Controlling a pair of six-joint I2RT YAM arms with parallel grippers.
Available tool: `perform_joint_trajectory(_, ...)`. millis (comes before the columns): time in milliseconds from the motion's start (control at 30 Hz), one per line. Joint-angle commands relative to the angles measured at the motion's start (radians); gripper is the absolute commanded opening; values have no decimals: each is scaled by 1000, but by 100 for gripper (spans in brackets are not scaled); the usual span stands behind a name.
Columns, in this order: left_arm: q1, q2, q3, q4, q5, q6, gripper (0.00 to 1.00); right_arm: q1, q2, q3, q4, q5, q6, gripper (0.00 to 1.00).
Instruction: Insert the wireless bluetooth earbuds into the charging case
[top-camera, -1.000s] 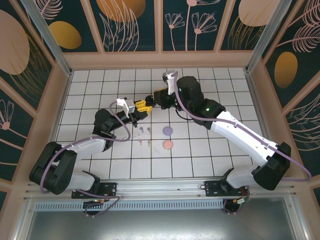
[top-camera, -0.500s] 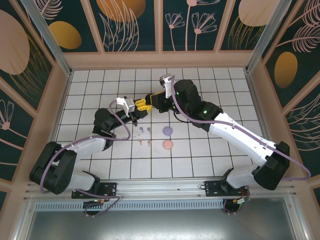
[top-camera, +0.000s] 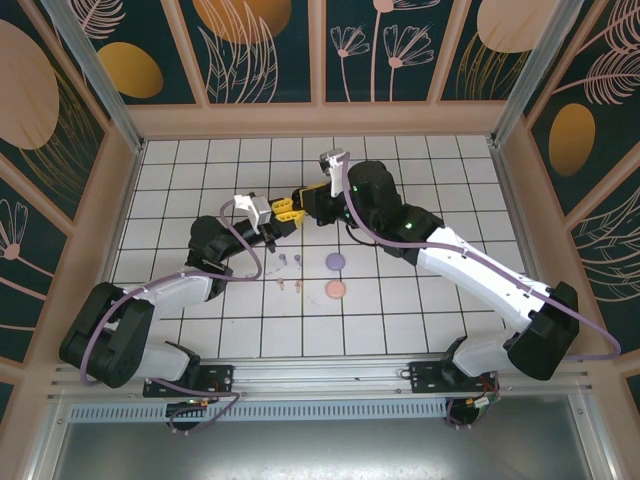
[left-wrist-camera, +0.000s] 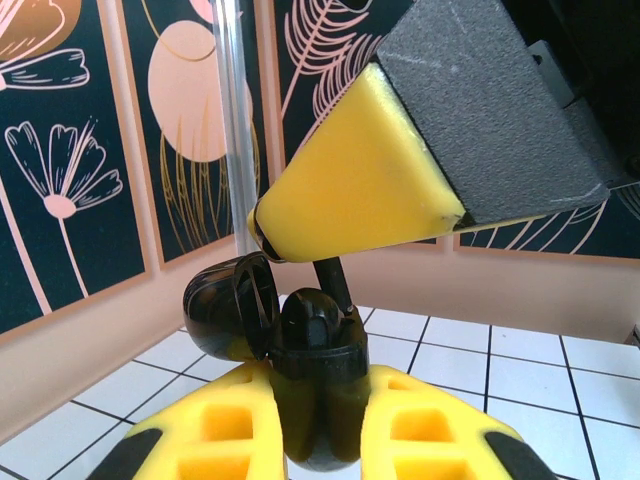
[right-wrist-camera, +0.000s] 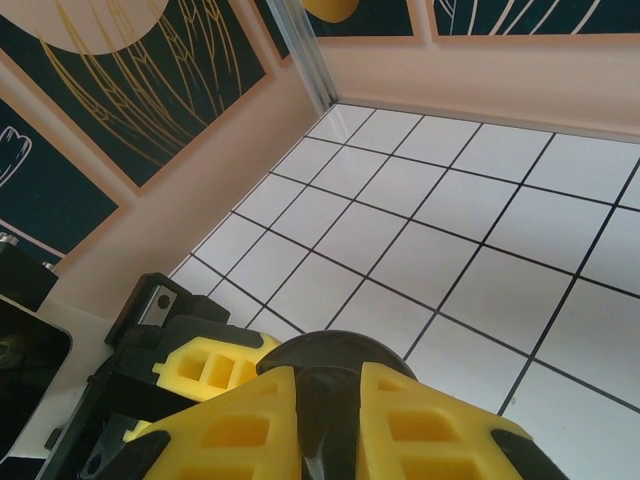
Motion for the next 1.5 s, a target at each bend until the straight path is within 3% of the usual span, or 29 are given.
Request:
perform_joint_trajectory(0,-6,-6,30,50,5,1,0,21,10,-34,-5,-1,5,17)
perform_joint_trajectory(633,-6,-22,25,65,-27,1,0,22,-51,-106,-6,31,20,16)
perform_joint_trajectory(1467,-19,-24,32,115,52,-31,0,1,-25,-102,113,30,74,15)
